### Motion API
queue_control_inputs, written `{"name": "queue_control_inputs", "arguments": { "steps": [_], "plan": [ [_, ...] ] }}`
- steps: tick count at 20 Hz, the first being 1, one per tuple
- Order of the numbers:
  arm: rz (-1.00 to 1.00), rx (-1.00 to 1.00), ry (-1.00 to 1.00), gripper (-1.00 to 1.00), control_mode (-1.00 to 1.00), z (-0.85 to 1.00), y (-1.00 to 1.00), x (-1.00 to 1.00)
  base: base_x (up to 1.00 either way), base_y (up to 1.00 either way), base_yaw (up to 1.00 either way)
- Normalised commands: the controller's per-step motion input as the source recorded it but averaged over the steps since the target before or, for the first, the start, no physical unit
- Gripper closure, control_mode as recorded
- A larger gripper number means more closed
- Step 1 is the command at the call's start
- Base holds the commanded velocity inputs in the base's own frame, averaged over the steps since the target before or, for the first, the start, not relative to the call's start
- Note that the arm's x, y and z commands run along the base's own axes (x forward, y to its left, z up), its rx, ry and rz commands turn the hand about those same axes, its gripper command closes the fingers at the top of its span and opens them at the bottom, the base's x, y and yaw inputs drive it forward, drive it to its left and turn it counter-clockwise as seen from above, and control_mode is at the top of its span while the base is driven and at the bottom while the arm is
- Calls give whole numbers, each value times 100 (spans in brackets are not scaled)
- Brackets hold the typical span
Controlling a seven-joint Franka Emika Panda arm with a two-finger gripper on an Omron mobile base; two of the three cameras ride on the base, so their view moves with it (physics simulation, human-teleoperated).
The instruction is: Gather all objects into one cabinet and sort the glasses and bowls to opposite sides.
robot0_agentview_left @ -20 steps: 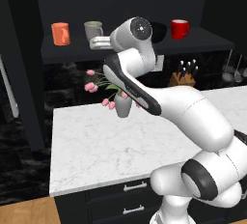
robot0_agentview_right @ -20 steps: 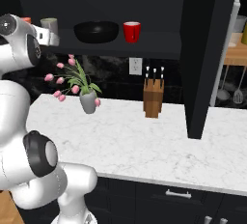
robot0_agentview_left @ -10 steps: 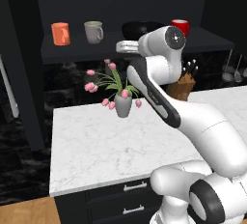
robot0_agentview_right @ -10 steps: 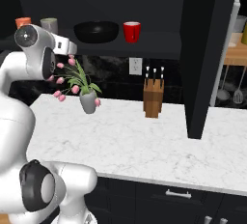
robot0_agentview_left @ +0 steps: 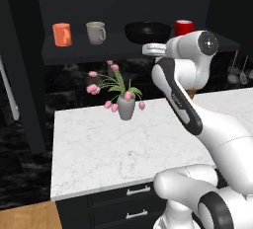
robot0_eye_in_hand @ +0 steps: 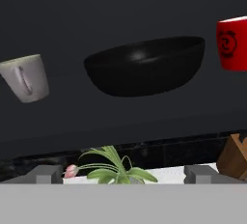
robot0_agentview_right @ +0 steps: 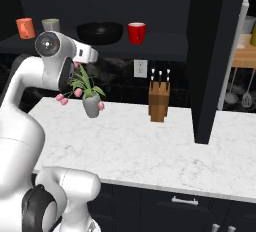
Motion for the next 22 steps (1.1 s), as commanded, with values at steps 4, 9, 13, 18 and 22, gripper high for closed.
{"name": "queue_control_inputs", "arguments": {
  "steps": [4, 9, 13, 18, 22],
  "plan": [
    [-2, 0, 0, -100, -100, 0, -60, -6, 0, 0, 0],
    [-1, 0, 0, -100, -100, 0, -57, -4, 0, 0, 0],
    [-2, 0, 0, -100, -100, 0, -48, 0, 0, 0, 0],
    [-3, 0, 0, -100, -100, 0, -54, 0, 0, 0, 0],
    [-5, 0, 0, -100, -100, 11, -41, 7, 0, 0, 0]
  ]
}}
